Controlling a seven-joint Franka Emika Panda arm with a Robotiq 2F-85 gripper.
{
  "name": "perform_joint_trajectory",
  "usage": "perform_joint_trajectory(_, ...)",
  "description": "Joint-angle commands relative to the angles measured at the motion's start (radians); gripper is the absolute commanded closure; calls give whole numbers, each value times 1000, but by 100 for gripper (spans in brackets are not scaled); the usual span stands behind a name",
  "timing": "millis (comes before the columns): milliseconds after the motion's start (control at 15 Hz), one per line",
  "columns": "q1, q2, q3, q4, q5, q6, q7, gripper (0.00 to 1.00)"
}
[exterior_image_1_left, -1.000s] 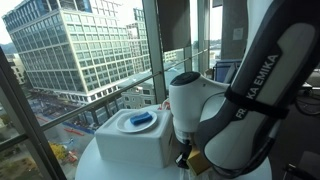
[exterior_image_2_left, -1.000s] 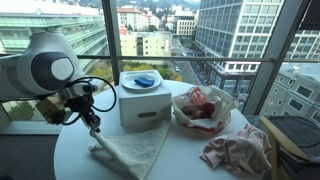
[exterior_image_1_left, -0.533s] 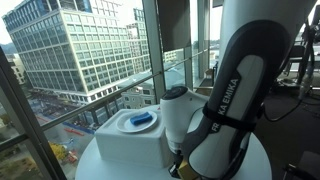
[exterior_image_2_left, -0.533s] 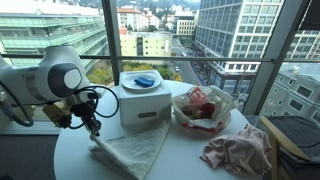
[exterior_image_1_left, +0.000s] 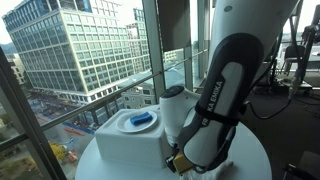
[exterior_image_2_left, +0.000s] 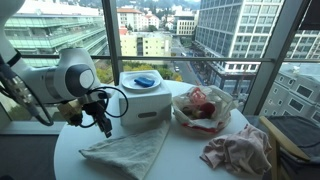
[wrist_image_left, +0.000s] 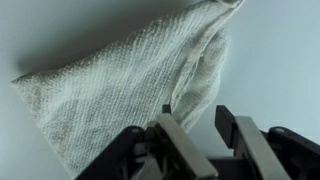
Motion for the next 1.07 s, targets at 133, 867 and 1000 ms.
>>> perform_joint_trajectory(133,37,-73,-93,-28,-162,-69,182,2)
perform_joint_trajectory(867,-209,-364,56,-79,-524,-523,489,0)
perform_joint_trajectory(1000,-307,-413,149,-89,-518,-569,485,0)
